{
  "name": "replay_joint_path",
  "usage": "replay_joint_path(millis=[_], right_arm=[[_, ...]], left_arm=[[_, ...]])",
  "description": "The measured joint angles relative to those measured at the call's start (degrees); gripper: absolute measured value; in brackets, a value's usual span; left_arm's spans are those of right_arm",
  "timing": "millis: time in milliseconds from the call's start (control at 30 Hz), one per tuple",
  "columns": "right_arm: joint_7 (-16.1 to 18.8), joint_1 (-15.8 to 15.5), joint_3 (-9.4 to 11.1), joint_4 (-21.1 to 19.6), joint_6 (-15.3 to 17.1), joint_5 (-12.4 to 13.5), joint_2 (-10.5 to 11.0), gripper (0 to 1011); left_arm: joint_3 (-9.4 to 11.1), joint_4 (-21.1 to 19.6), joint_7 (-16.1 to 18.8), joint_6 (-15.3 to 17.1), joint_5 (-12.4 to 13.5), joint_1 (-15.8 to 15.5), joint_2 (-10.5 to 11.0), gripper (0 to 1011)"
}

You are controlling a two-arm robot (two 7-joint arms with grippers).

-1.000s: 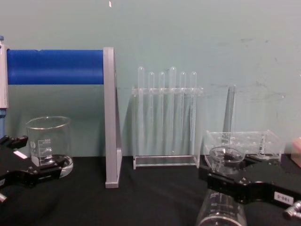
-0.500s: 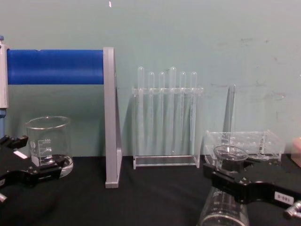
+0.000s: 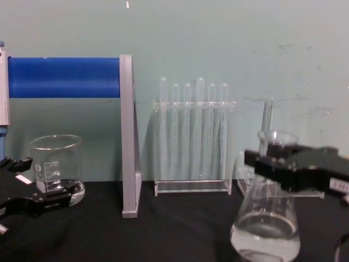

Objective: Grasp the erlenmeyer flask with one hand, shake it three times, then place it back.

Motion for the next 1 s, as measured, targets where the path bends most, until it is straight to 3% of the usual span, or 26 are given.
replay_joint_path(millis=[333, 1000], right_arm=[[-0.4, -0.3, 1.8, -3.4, 0.8, 0.7, 0.3, 453], [-0.7, -0.5, 2.1, -3.8, 1.2, 0.4, 0.2, 453]], left_arm=[[0.0, 0.0, 0.0, 0.0, 0.0, 0.0, 0.0, 1001], [0.0, 0.0, 0.0, 0.0, 0.0, 0.0, 0.0, 1001]])
